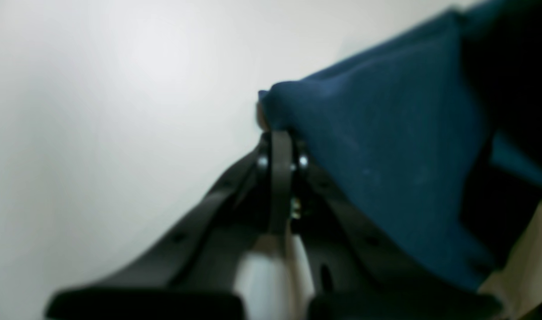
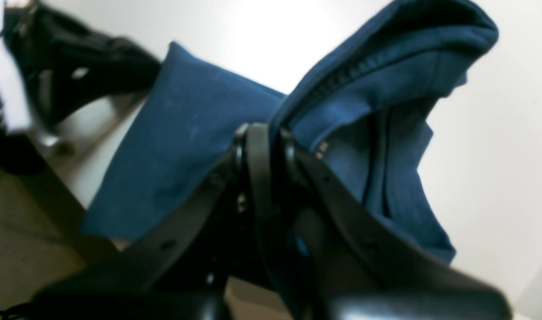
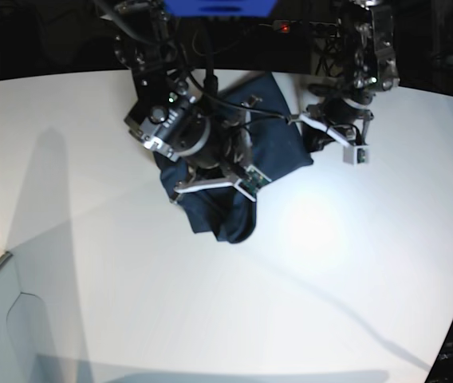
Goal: Layout the t-shirt on the table in an organized manner, then fold the t-shirt properly
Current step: 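Grasp the strip end with the right gripper and fold it over the middle, then press the folded bundle with the right gripper and grasp its edge with the left, then fold the bundle over with the left gripper toward the right gripper, then release the left gripper and flatten the folded shirt with the right gripper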
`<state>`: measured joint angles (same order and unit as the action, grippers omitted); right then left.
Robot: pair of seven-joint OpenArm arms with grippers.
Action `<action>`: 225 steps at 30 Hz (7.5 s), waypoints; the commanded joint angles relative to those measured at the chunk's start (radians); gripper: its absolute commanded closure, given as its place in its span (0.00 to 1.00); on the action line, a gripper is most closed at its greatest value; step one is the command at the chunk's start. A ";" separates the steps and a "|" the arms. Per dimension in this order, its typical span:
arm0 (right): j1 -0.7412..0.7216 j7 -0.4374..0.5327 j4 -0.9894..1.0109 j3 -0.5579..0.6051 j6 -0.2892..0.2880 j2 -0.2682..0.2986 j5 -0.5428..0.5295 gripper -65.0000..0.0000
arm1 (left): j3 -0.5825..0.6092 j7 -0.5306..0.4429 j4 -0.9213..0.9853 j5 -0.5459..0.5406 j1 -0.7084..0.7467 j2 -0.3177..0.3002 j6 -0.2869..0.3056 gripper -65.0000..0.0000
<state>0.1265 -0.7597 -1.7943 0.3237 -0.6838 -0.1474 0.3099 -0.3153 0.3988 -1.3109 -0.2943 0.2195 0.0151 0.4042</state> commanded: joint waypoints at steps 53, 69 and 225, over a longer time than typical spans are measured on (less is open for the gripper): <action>-0.092 0.073 0.187 0.124 -0.014 -0.010 -0.012 0.72 | -0.247 -0.016 -0.106 -0.012 -0.022 0.023 0.011 1.00; 0.003 0.068 -0.141 -0.123 -0.014 -0.010 -0.010 0.55 | -0.345 -0.016 -0.106 -0.012 -0.022 0.000 0.012 1.00; 0.163 0.078 -0.151 -0.757 -0.014 -0.010 -0.010 1.00 | 1.470 -0.084 0.747 0.132 -0.992 0.142 0.166 0.22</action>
<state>0.2932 -0.6979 -1.9263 -0.4328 -0.6838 -0.1608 0.3069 1.1610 0.3260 -0.5507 -0.1596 -0.7376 0.1471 0.5663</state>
